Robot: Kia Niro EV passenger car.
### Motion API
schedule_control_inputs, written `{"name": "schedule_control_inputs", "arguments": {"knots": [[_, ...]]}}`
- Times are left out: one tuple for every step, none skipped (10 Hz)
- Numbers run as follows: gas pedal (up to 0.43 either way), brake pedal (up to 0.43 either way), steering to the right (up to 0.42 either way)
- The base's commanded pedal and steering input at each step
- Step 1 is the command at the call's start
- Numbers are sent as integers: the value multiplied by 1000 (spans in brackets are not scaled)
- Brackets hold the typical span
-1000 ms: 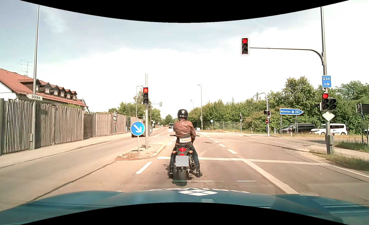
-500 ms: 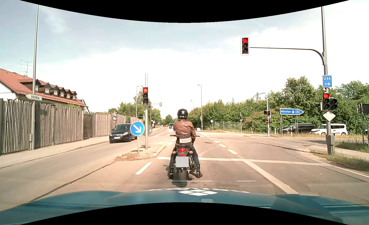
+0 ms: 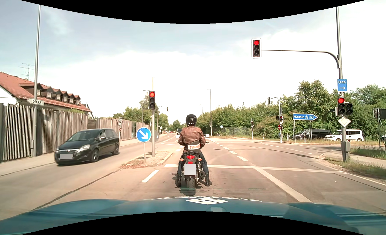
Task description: Follow the waypoints while adhering to traffic rules and regulations
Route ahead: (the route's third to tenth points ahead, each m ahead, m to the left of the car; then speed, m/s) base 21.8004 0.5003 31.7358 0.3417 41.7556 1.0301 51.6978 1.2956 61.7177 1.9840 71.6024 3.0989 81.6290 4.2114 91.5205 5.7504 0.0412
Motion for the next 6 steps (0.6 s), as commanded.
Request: {"name": "schedule_control_inputs", "arguments": {"knots": [[0,299,-9],[0,305,-9],[0,305,-9],[0,305,-9],[0,250,-9],[0,256,-9]]}}
